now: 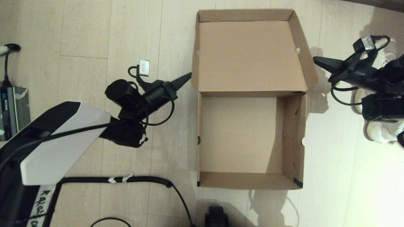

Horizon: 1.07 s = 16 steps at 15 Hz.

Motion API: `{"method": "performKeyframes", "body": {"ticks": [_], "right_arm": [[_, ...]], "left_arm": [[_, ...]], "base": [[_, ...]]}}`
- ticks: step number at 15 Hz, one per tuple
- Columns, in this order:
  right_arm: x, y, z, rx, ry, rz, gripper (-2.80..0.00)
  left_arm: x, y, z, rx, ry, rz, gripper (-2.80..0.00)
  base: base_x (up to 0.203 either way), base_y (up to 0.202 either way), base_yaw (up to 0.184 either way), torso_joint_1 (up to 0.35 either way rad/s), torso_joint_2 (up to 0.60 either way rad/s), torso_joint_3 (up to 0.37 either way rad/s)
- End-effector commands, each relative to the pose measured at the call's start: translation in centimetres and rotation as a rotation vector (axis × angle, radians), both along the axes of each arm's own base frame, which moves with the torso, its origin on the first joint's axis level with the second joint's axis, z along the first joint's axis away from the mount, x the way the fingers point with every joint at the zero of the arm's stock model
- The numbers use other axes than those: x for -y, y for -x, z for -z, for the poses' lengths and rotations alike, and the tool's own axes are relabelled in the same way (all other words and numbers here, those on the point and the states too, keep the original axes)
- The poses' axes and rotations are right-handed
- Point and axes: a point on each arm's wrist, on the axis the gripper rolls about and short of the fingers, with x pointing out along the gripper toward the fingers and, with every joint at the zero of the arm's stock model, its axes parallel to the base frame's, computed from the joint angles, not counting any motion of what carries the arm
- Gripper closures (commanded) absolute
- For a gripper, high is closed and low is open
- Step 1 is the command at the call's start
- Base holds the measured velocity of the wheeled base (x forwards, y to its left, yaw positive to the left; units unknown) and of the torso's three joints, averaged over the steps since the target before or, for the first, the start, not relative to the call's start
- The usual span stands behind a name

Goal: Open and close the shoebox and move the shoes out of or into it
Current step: Close the shoe box

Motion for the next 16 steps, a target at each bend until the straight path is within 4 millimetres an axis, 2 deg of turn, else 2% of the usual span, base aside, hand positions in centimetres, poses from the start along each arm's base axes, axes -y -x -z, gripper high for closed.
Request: {"method": "performKeyframes", "body": {"ticks": [1, 3, 5, 7, 9, 11, 13, 15, 16], "right_arm": [[-0.6, 0.9, -1.2, 0.016, 0.009, -0.016, 0.0], [0.6, 2.1, -2.5, 0.036, 0.014, 0.019, 0.0], [2.6, 3.9, -3.5, 0.039, 0.011, 0.082, 0.0], [3.4, 5.6, -3.2, -0.003, -0.056, 0.158, 0.0], [2.9, 7.7, -2.5, -0.058, -0.146, 0.236, 0.0], [1.9, 10.1, -1.0, -0.118, -0.177, 0.289, 0.0], [0.7, 13.0, 0.7, -0.144, -0.146, 0.344, 0.0], [-0.7, 16.3, 2.4, -0.13, -0.052, 0.447, 0.0], [-1.1, 17.3, 3.1, -0.092, 0.033, 0.54, 0.0]], "left_arm": [[0.0, 0.5, -0.5, 0.01, 0.0, 0.006, 0.0], [-0.7, 1.4, -1.4, 0.019, -0.006, -0.008, 0.0], [-2.1, 2.5, -3.4, 0.05, -0.002, -0.043, 0.0], [-3.7, 4.3, -6.3, 0.093, 0.013, -0.125, 0.0], [-4.9, 6.6, -8.8, 0.119, 0.039, -0.245, 0.0], [-5.9, 9.3, -10.1, 0.14, 0.019, -0.351, 0.0], [-6.8, 12.5, -10.9, 0.158, -0.021, -0.424, 0.0], [-8.2, 17.1, -12.4, 0.18, -0.049, -0.494, 0.0], [-9.1, 19.2, -12.6, 0.176, -0.064, -0.533, 0.0]], "base": [[0.0, 0.0, 0.0, 0.0, 0.0, 0.0], [0.0, 0.0, 0.0, 0.0, 0.0, 0.0], [0.0, 0.0, 0.0, 0.0, 0.0, 0.0], [0.0, 0.0, 0.0, 0.0, 0.0, 0.0], [0.0, 0.0, 0.0, 0.0, 0.0, 0.0], [0.0, 0.0, 0.0, 0.0, 0.0, 0.0], [0.0, 0.0, 0.0, 0.0, 0.0, 0.0], [0.0, 0.0, 0.0, 0.0, 0.0, 0.0], [0.0, 0.0, 0.0, 0.0, 0.0, 0.0]]}}
